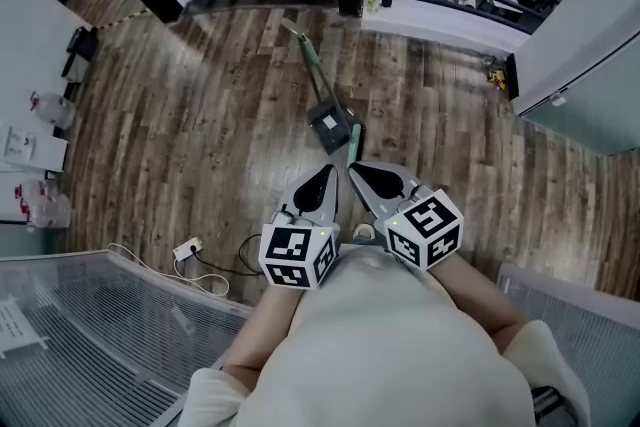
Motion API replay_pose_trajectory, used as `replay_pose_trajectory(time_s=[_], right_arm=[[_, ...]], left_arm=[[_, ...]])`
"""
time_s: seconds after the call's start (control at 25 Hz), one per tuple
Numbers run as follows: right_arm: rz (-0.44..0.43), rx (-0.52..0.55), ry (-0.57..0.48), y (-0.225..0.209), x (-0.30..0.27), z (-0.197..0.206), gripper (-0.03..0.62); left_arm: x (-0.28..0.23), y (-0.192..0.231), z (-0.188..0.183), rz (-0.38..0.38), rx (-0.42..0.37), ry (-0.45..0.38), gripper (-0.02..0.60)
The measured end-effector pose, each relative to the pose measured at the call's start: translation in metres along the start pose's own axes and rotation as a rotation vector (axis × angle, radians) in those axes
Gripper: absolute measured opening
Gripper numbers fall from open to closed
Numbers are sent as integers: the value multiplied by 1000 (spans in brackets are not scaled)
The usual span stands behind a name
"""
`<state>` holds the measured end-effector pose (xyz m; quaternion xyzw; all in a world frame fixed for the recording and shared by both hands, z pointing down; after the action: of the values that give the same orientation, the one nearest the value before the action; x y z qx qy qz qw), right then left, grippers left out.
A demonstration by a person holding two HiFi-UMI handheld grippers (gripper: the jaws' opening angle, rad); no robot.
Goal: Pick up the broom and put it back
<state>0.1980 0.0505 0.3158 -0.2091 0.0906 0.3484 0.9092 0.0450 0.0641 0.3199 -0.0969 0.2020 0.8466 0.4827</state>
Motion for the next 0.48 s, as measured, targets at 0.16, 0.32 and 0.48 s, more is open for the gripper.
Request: replay_pose_trajectory(time_s=[0.16, 0.32, 0.48], right_arm=[[-20, -1, 12, -2, 3, 3, 8], [-30, -16, 17, -4, 5, 3, 8], [-39, -41, 17, -1, 9, 6, 8]], left_arm=[[-2, -8, 4, 1, -7, 10, 8], [-2, -11, 6, -6, 8, 22, 8], [2, -12, 8, -19, 17, 37, 8]])
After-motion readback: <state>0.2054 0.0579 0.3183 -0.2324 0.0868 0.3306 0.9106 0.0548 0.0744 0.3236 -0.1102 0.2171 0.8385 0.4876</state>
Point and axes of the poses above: the fingertips, and each gripper's own axes: x backward along the fingers, y to its left, z out of its underside, the point moved 10 cm from there along x, backward along the fingers, and after that the axes turned 1 degree about -y, right-handed, at the moved point
